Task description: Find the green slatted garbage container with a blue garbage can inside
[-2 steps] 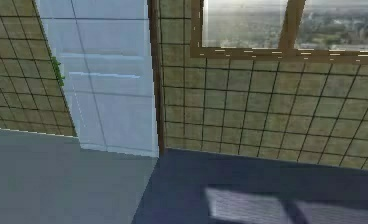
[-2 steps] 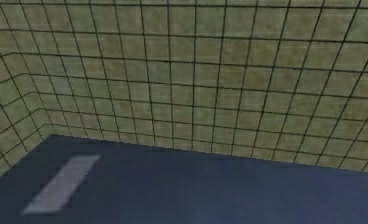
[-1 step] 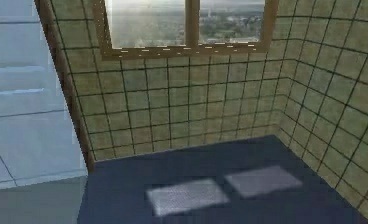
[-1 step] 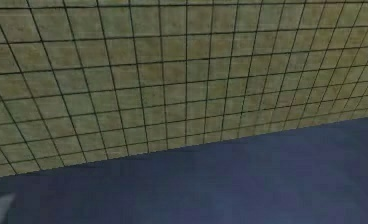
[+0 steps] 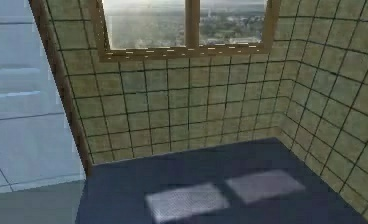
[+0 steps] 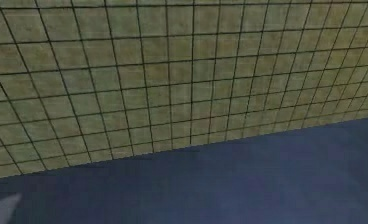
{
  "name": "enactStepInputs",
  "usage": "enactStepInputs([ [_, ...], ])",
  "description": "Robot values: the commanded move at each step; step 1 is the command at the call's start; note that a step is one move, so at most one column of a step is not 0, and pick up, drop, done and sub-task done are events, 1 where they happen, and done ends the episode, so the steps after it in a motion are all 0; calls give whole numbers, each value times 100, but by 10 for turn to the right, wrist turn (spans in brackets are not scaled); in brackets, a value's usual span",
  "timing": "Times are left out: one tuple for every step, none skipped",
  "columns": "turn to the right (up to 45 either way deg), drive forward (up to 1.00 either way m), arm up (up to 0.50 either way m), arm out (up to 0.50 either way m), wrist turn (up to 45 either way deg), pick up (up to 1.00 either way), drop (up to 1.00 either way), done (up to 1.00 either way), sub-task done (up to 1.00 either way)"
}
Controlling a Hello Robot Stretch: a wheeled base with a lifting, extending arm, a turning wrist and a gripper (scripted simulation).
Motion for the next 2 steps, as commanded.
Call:
enactStepInputs([
  [-450,0,0,0,0,0,0,0,0],
  [-60,0,0,0,0,0,0,0,0],
])
